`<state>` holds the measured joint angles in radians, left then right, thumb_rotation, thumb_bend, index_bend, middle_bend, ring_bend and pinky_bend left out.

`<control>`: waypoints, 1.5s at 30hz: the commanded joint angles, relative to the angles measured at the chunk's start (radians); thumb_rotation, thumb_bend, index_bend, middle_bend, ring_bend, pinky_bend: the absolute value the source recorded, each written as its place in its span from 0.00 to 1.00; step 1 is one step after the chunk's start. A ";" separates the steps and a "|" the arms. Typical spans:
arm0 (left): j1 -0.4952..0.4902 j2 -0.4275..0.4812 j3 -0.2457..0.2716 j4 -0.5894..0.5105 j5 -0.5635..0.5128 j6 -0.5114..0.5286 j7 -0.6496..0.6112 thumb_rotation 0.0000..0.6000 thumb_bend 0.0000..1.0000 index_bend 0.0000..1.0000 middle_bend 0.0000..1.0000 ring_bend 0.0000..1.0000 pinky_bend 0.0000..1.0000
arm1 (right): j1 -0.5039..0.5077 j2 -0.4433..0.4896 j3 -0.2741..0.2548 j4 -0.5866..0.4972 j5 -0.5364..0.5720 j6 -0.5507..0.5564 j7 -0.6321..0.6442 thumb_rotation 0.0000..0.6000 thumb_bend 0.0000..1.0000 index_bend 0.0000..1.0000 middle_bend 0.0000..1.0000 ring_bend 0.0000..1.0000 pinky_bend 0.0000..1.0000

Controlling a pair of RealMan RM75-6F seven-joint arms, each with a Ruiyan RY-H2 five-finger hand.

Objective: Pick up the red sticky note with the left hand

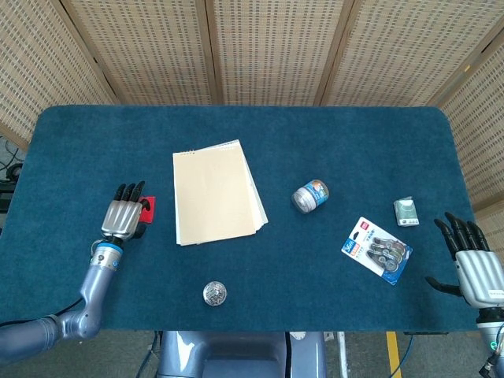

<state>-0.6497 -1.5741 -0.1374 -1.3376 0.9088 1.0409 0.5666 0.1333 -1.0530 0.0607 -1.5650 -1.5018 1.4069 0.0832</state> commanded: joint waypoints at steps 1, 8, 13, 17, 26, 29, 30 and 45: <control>0.003 -0.005 0.003 0.013 0.008 0.004 -0.006 1.00 0.37 0.40 0.00 0.00 0.00 | 0.000 0.000 0.000 0.001 0.000 0.000 0.000 1.00 0.05 0.00 0.00 0.00 0.00; 0.008 -0.018 0.014 0.048 0.022 0.009 0.003 1.00 0.37 0.41 0.00 0.00 0.00 | 0.000 -0.001 0.000 0.002 0.001 0.001 0.003 1.00 0.05 0.00 0.00 0.00 0.00; 0.011 -0.029 0.017 0.073 0.026 0.010 0.009 1.00 0.38 0.42 0.00 0.00 0.00 | 0.000 -0.001 0.000 0.002 0.000 0.001 0.004 1.00 0.05 0.00 0.00 0.00 0.00; 0.014 -0.041 0.018 0.096 0.032 0.011 0.007 1.00 0.38 0.42 0.00 0.00 0.00 | 0.000 -0.001 0.000 0.002 -0.001 0.001 0.003 1.00 0.05 0.00 0.00 0.00 0.00; 0.018 -0.064 0.024 0.136 0.054 0.012 0.010 1.00 0.38 0.43 0.00 0.00 0.00 | 0.000 -0.001 -0.001 0.002 -0.001 0.001 0.004 1.00 0.05 0.00 0.00 0.00 0.00; 0.017 -0.073 0.021 0.152 0.055 0.003 0.008 1.00 0.38 0.44 0.00 0.00 0.00 | 0.000 -0.001 0.000 0.002 0.000 0.000 0.003 1.00 0.05 0.00 0.00 0.00 0.00; 0.016 -0.076 0.021 0.158 0.055 0.001 0.010 1.00 0.38 0.44 0.00 0.00 0.00 | 0.000 -0.001 0.000 0.003 0.001 0.000 0.004 1.00 0.05 0.00 0.00 0.00 0.00; 0.003 -0.124 0.007 0.220 0.054 -0.035 0.020 1.00 0.38 0.45 0.00 0.00 0.00 | -0.001 0.000 0.001 0.004 0.001 0.002 0.011 1.00 0.05 0.00 0.00 0.00 0.00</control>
<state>-0.6465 -1.6975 -0.1303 -1.1178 0.9626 1.0064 0.5869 0.1325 -1.0527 0.0613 -1.5606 -1.5006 1.4090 0.0944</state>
